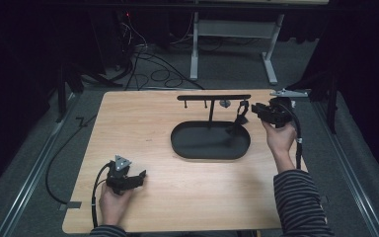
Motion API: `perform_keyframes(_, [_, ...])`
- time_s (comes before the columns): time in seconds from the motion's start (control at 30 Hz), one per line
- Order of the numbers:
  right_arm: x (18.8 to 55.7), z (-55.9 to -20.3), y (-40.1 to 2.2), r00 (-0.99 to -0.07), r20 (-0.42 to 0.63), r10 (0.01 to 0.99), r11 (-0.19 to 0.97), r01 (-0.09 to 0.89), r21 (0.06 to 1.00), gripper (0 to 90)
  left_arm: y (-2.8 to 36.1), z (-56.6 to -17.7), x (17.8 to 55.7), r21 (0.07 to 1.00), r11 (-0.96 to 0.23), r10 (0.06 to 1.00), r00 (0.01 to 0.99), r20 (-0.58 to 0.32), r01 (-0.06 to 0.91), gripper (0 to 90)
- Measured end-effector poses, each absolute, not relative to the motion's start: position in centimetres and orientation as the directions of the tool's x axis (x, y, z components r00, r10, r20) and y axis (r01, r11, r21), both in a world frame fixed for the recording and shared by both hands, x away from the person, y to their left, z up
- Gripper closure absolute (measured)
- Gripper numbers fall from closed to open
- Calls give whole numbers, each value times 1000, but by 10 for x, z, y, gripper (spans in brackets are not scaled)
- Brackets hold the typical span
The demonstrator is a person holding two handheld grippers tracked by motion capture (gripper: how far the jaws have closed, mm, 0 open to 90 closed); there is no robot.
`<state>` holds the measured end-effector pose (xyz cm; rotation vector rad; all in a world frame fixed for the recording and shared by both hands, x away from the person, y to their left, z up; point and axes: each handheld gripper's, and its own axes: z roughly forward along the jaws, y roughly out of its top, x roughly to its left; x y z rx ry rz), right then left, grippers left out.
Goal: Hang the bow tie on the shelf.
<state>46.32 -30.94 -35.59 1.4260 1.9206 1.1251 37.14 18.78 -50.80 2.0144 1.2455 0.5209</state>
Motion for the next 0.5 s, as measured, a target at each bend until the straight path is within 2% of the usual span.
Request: perform_keyframes(0.5, [442,-350,-325,-327,78,942,103,499,860,674,187,-508,371,739,-293,890,456,-22,606,230])
